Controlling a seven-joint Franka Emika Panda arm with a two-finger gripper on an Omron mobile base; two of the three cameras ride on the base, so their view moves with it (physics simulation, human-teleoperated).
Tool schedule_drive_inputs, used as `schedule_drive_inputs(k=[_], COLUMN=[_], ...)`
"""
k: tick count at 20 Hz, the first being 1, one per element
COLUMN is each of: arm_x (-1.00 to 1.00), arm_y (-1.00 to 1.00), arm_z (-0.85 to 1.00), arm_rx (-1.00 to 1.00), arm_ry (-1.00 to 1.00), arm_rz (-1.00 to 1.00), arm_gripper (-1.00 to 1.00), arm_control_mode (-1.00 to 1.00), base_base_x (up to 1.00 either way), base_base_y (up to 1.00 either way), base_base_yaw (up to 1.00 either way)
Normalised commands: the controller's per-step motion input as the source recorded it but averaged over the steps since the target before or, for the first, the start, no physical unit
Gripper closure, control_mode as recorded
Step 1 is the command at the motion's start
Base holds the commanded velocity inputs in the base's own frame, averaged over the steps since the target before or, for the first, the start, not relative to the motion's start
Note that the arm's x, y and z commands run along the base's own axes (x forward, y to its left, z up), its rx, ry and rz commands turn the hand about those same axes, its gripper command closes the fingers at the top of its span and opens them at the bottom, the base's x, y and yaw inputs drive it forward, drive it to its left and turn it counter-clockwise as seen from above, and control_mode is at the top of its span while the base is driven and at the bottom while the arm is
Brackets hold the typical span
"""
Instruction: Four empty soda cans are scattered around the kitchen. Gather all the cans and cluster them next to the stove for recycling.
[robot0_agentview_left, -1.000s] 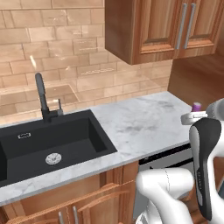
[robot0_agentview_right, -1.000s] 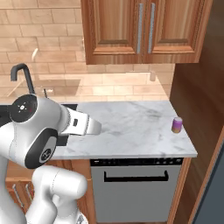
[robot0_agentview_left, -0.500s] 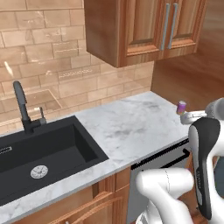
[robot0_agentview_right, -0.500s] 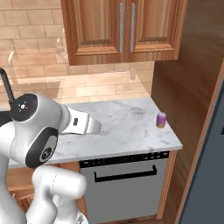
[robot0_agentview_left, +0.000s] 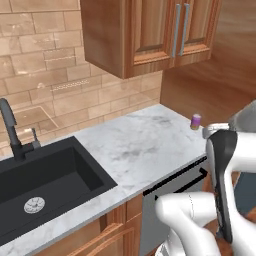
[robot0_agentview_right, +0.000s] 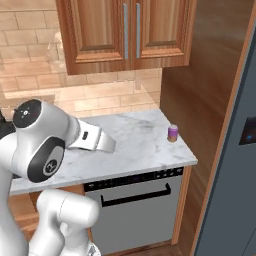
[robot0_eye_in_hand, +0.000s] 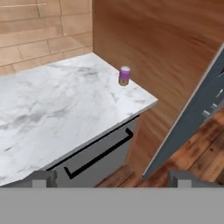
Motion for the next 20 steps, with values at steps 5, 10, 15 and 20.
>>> schedule_drive_inputs(k=[5, 10, 15, 20], arm_x=[0.32, 0.31, 0.45, 0.40], arm_y=[0.01, 0.02, -0.06, -0.18], arm_z=[0.00, -0.02, -0.22, -0.42], arm_rx=[0.00, 0.00, 0.01, 0.01], arm_ry=[0.11, 0.10, 0.09, 0.01], arm_rz=[-0.12, -0.01, 0.00, 0.00], arm_gripper=[-1.00, -1.00, -1.00, -1.00], arm_control_mode=[-1.00, -1.00, -1.00, -1.00], base_base_x=[0.00, 0.00, 0.00, 0.00], base_base_y=[0.00, 0.00, 0.00, 0.00], base_base_yaw=[0.00, 0.00, 0.00, 0.00])
